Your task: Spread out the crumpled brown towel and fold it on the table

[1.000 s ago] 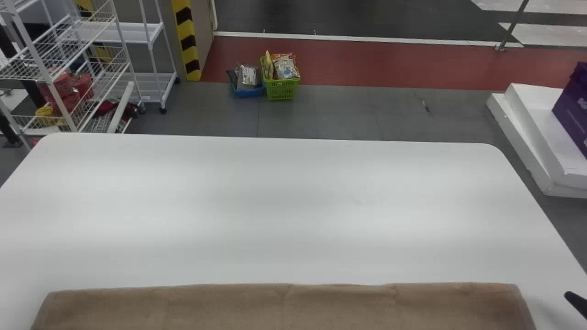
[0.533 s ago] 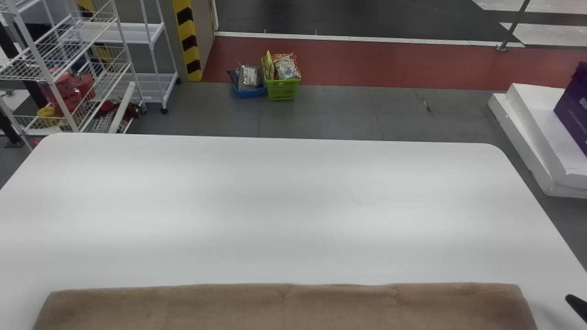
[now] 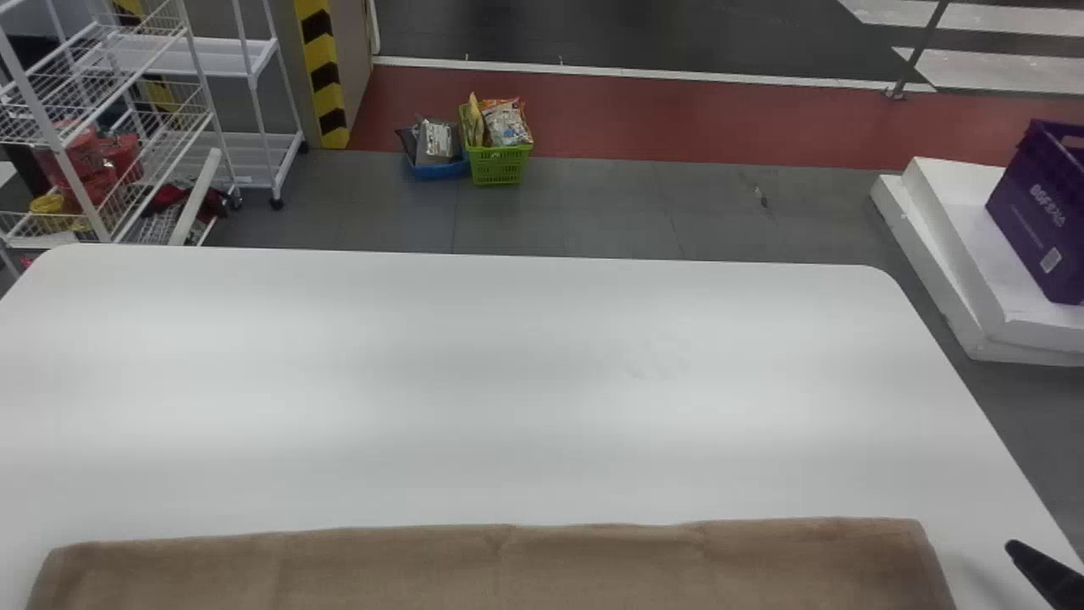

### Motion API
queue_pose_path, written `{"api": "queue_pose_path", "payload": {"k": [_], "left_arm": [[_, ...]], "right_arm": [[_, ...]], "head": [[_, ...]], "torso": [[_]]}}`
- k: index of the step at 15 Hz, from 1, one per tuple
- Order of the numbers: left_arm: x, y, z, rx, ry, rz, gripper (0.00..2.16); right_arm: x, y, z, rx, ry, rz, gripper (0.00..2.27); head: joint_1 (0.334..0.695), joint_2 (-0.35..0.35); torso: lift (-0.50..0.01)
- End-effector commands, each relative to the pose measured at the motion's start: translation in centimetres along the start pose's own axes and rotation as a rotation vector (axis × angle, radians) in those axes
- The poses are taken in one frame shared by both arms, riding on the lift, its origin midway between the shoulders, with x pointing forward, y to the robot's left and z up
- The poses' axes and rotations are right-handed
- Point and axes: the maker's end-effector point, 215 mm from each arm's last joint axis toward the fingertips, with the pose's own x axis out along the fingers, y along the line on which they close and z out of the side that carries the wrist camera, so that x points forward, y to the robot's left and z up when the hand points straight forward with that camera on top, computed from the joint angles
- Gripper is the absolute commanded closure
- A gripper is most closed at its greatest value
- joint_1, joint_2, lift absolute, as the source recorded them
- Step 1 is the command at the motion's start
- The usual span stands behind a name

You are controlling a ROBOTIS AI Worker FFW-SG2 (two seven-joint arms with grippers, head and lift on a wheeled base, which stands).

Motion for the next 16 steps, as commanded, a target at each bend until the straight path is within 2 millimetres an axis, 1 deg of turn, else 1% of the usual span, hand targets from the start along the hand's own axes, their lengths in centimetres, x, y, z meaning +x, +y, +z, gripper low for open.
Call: {"api": "queue_pose_path", "payload": {"k": [1, 4, 6, 8, 9, 11, 12, 13, 14, 16], "left_arm": [[-0.6, -0.8, 0.2, -0.017, -0.006, -0.004, 1.72], [-1.6, -2.5, 2.2, 0.040, -0.053, -0.011, 1.71], [-1.9, -4.7, 3.8, 0.094, -0.084, -0.031, 1.71], [-2.0, -7.9, 5.4, 0.168, -0.117, -0.068, 1.71], [-2.2, -9.6, 5.9, 0.205, -0.129, -0.087, 1.71], [-2.5, -13.9, 6.6, 0.301, -0.155, -0.122, 1.71], [-2.4, -15.3, 6.3, 0.327, -0.158, -0.128, 1.71], [-2.2, -17.4, 5.9, 0.368, -0.157, -0.137, 1.71], [-1.8, -19.0, 4.9, 0.396, -0.143, -0.145, 1.71], [-1.1, -21.8, 3.0, 0.414, -0.120, -0.188, 1.71]], "right_arm": [[0.0, -0.1, -0.3, 0.010, -0.005, 0.002, 0.13], [0.2, -0.1, -0.3, 0.017, -0.007, 0.009, 0.13], [0.6, -0.1, -0.6, 0.018, -0.003, 0.016, 0.13], [1.2, 0.1, -0.8, 0.014, 0.000, 0.027, 0.13], [1.5, 0.2, -0.9, 0.012, 0.001, 0.033, 0.13], [1.9, 0.2, -1.1, 0.016, 0.001, 0.039, 0.13], [2.0, 0.1, -1.1, 0.010, 0.000, 0.041, 0.13], [2.0, 0.1, -1.3, 0.012, 0.002, 0.042, 0.13], [2.1, 0.0, -1.4, 0.010, 0.001, 0.043, 0.13], [2.5, 0.2, -1.6, 0.010, 0.008, 0.052, 0.13]], "head": [[0.695, -0.102], [0.695, -0.116], [0.695, -0.122], [0.695, -0.139], [0.695, -0.148], [0.695, -0.175], [0.695, -0.194], [0.695, -0.215], [0.695, -0.263], [0.695, -0.317]], "torso": [[-0.127], [-0.127], [-0.127], [-0.127], [-0.127], [-0.127], [-0.127], [-0.127], [-0.127], [-0.127]]}}
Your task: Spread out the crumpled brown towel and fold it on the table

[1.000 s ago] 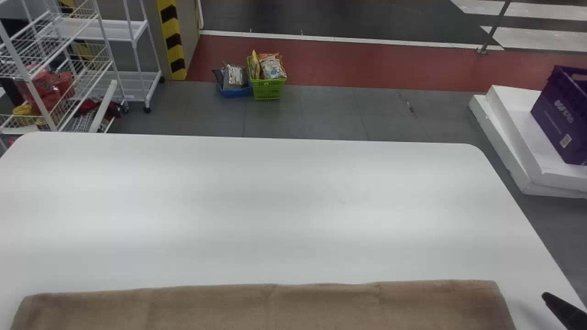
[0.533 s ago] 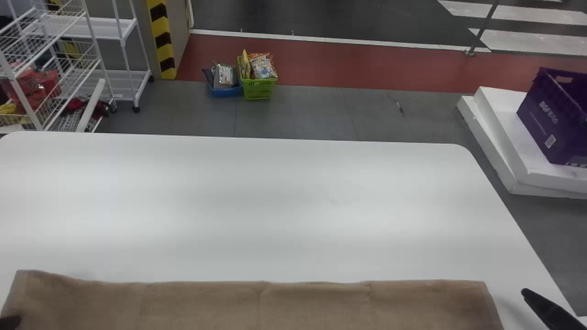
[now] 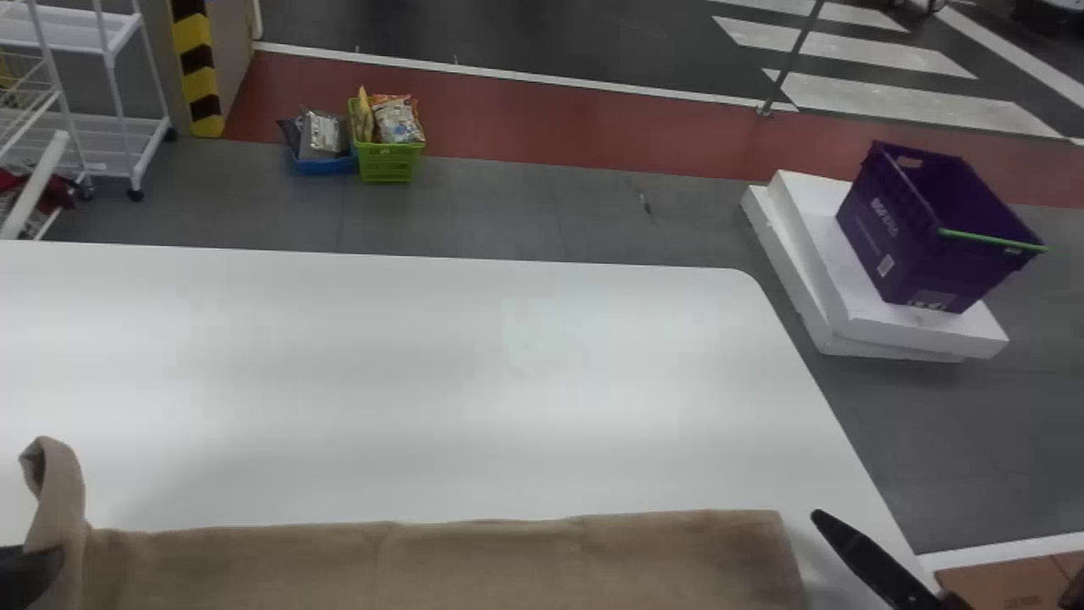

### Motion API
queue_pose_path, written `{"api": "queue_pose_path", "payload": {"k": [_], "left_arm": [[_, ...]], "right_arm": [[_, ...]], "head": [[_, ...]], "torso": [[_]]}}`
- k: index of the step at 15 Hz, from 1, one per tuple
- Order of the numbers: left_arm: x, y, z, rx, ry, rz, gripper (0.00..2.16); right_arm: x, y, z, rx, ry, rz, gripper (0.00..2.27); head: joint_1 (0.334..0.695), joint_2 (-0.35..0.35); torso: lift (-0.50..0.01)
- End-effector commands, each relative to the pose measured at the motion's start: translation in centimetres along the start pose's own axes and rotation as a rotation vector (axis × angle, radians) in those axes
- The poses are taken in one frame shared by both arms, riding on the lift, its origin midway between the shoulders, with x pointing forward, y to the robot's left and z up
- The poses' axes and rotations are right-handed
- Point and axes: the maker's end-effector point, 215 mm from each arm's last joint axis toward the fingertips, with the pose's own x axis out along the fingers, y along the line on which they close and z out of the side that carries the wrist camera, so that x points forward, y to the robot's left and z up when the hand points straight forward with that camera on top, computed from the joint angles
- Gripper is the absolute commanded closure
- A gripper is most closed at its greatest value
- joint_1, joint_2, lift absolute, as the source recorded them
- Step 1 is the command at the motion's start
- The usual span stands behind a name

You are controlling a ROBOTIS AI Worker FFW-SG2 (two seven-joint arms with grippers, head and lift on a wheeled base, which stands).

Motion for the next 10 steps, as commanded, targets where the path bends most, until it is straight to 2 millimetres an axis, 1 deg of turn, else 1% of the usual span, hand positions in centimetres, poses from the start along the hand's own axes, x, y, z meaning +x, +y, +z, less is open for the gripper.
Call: {"api": "queue_pose_path", "payload": {"k": [1, 3, 5, 6, 7, 8, 10], "left_arm": [[1.2, -4.0, -0.3, 0.017, 0.005, -0.069, 1.71], [2.2, -7.2, 0.0, 0.052, 0.002, -0.108, 1.71], [3.4, -10.6, -0.3, 0.072, 0.012, -0.159, 1.71], [3.9, -12.2, 0.0, 0.089, 0.005, -0.170, 1.71], [4.2, -14.2, 1.1, 0.095, -0.022, -0.197, 1.71], [4.4, -15.8, 1.5, 0.095, -0.032, -0.217, 1.71], [5.1, -18.5, 1.3, 0.140, -0.022, -0.228, 1.71]], "right_arm": [[0.7, 0.3, -0.5, 0.003, 0.008, 0.013, 0.13], [1.2, 0.5, -0.7, -0.002, 0.014, 0.021, 0.13], [1.9, 0.6, -1.3, 0.003, 0.022, 0.031, 0.13], [2.3, 0.6, -1.5, -0.003, 0.027, 0.033, 0.13], [2.6, 0.6, -1.7, -0.002, 0.029, 0.037, 0.13], [2.8, 0.6, -1.8, -0.004, 0.031, 0.038, 0.13], [3.2, 0.8, -1.9, -0.004, 0.035, 0.046, 0.13]], "head": [[0.695, -0.338], [0.695, -0.350], [0.695, -0.350], [0.695, -0.350], [0.695, -0.350], [0.695, -0.350], [0.695, -0.350]], "torso": [[-0.127], [-0.127], [-0.127], [-0.127], [-0.127], [-0.127], [-0.127]]}}
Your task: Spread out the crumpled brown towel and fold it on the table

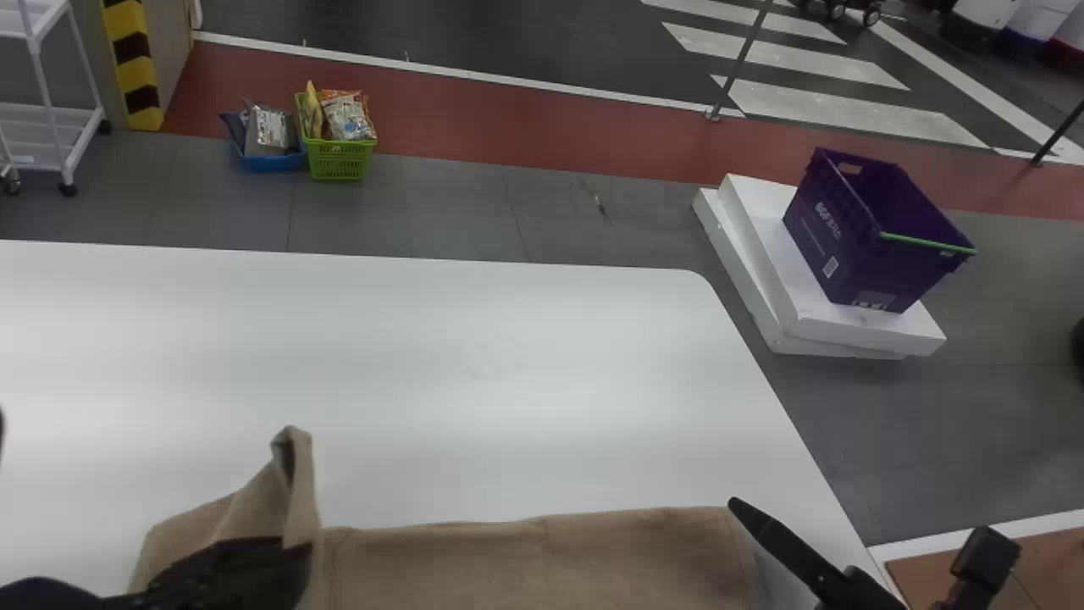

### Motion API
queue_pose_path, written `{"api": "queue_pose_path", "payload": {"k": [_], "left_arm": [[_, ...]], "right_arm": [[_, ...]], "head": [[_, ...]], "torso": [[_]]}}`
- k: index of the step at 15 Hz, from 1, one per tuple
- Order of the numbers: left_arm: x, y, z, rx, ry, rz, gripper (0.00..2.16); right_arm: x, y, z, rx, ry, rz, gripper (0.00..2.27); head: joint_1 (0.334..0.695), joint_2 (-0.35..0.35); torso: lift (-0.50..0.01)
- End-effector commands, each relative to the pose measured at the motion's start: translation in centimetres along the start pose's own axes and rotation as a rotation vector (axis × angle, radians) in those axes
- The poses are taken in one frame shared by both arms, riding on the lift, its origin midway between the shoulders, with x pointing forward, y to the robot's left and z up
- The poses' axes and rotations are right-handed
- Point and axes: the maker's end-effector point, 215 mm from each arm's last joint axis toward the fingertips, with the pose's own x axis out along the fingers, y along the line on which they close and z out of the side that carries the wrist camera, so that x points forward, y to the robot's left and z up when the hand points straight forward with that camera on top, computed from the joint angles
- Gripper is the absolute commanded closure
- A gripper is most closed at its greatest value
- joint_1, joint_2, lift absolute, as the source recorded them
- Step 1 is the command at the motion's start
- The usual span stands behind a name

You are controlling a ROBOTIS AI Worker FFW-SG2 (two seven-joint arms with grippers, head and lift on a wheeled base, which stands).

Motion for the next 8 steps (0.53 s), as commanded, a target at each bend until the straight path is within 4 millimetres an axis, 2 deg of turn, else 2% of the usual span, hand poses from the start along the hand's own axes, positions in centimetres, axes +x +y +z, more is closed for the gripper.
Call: {"api": "queue_pose_path", "payload": {"k": [1, 5, 8], "left_arm": [[1.5, -3.0, -0.2, 0.039, 0.021, -0.026, 1.71], [5.4, -6.5, -4.6, 0.081, 0.152, -0.059, 1.71], [7.4, -7.9, -5.9, 0.118, 0.195, -0.055, 1.71]], "right_arm": [[0.5, 0.2, -0.2, 0.000, -0.001, 0.010, 0.13], [1.0, -0.1, -0.6, 0.000, -0.001, 0.016, 0.13], [1.0, -0.5, -0.9, -0.004, -0.006, 0.014, 0.13]], "head": [[0.695, -0.350], [0.695, -0.350], [0.695, -0.350]], "torso": [[-0.127], [-0.127], [-0.127]]}}
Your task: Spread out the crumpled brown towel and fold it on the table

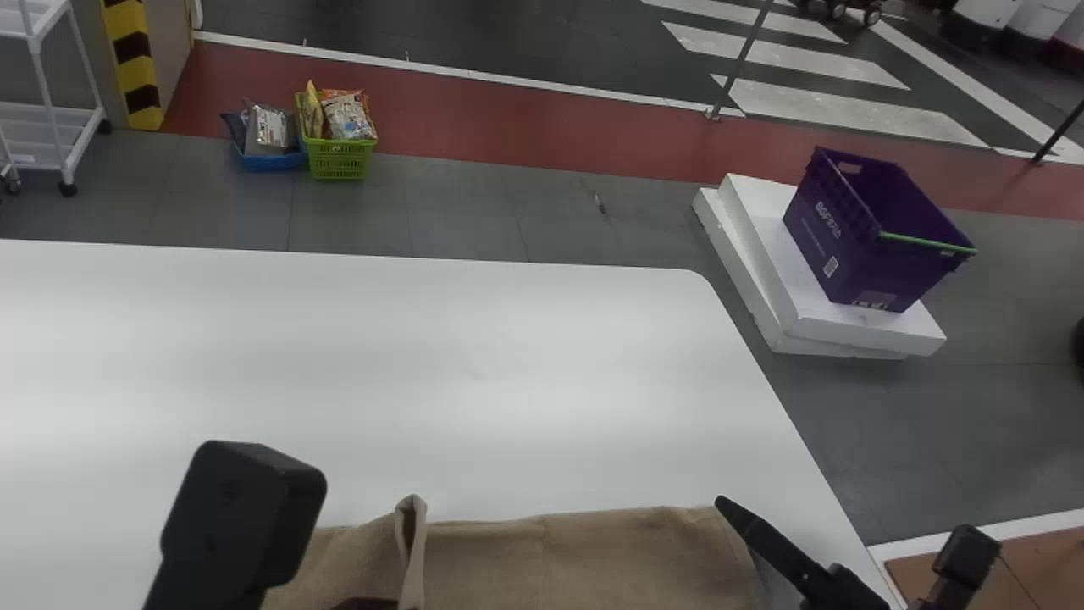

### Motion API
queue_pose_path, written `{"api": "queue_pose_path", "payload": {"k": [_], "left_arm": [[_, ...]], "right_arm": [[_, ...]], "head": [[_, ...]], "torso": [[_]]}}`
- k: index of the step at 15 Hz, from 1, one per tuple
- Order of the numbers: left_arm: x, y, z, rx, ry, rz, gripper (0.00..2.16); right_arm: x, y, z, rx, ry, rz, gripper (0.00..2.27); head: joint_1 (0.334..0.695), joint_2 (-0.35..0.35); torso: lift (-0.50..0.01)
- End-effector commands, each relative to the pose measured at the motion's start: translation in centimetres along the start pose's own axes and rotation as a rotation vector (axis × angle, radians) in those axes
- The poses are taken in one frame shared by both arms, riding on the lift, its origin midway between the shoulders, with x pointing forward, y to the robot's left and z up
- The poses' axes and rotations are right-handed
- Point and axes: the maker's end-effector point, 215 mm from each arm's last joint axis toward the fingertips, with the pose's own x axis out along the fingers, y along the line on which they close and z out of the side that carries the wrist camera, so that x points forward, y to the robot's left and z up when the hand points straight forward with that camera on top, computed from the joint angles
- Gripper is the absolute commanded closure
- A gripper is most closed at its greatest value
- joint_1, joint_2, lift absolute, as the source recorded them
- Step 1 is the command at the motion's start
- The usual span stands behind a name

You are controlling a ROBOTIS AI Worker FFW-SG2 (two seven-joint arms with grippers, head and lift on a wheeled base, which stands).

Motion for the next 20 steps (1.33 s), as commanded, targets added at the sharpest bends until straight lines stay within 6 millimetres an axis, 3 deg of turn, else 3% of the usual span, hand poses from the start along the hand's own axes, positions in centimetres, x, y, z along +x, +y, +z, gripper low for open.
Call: {"api": "queue_pose_path", "payload": {"k": [1, 2, 3, 5, 7, 10, 14, 16, 18, 20], "left_arm": [[1.6, -2.1, -0.2, 0.017, 0.019, -0.045, 1.71], [1.9, -2.3, -0.2, 0.015, 0.020, -0.050, 1.71], [2.0, -2.0, 0.0, 0.010, 0.018, -0.043, 1.52], [2.1, -0.9, -0.1, -0.001, 0.019, -0.021, 0.00], [1.4, 1.8, -0.6, -0.044, 0.018, 0.030, 0.00], [-0.2, 6.8, -6.8, -0.233, 0.090, 0.070, 0.01], [-3.2, 13.4, -13.5, -0.422, 0.149, 0.164, 0.02], [-5.3, 20.2, -11.6, -0.388, -0.003, 0.233, 0.02], [-7.8, 25.4, -10.7, -0.395, -0.100, 0.284, 0.06], [-10.4, 27.5, -10.1, -0.442, -0.170, 0.272, 0.06]], "right_arm": [[0.0, -0.1, -0.2, 0.001, -0.005, 0.002, 0.13], [0.0, -0.1, -0.2, 0.002, -0.007, 0.003, 0.13], [-0.2, -0.2, -0.1, 0.003, -0.010, -0.001, 0.13], [-0.2, -0.3, -0.1, 0.005, -0.011, -0.002, 0.13], [-0.3, -0.1, -0.2, 0.006, -0.008, 0.002, 0.13], [0.0, 0.2, -0.2, 0.001, -0.003, 0.008, 0.13], [0.4, 0.9, 0.0, -0.019, 0.012, 0.016, 0.13], [0.6, 1.9, -0.3, -0.029, 0.033, 0.030, 0.13], [0.9, 3.5, 0.2, -0.051, 0.055, 0.046, 0.13], [1.8, 4.2, -0.2, -0.063, 0.083, 0.049, 0.13]], "head": [[0.695, -0.350], [0.695, -0.350], [0.695, -0.350], [0.695, -0.350], [0.695, -0.350], [0.695, -0.350], [0.695, -0.350], [0.695, -0.350], [0.695, -0.350], [0.695, -0.258]], "torso": [[-0.127], [-0.127], [-0.127], [-0.127], [-0.127], [-0.127], [-0.127], [-0.127], [-0.127], [-0.127]]}}
